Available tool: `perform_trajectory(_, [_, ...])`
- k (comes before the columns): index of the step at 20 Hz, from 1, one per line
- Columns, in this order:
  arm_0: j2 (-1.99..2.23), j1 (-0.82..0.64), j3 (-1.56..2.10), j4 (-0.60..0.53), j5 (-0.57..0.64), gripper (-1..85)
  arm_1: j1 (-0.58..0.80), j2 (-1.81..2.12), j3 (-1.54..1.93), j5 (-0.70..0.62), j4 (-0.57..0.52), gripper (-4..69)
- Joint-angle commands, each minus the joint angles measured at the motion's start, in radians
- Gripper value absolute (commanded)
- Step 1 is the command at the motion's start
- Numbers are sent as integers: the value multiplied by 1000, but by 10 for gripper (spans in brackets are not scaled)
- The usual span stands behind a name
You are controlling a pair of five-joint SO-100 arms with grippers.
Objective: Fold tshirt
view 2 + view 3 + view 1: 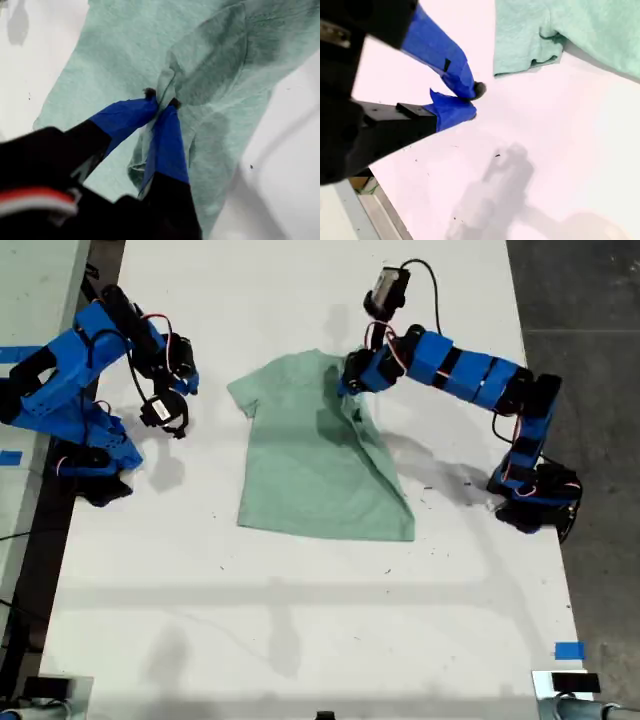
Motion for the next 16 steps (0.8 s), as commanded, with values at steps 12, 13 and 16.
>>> perform_trajectory(12, [51, 41, -2, -2, -34, 0, -43, -48, -196, 6, 173, 401])
perform_trajectory(13, [54, 41, 2, 0, -34, 0, -44, 28, -179, -2, 229, 394])
perform_trajectory(16, [57, 44, 6, -2, -34, 0, -48, 225, -112, -31, 373, 382])
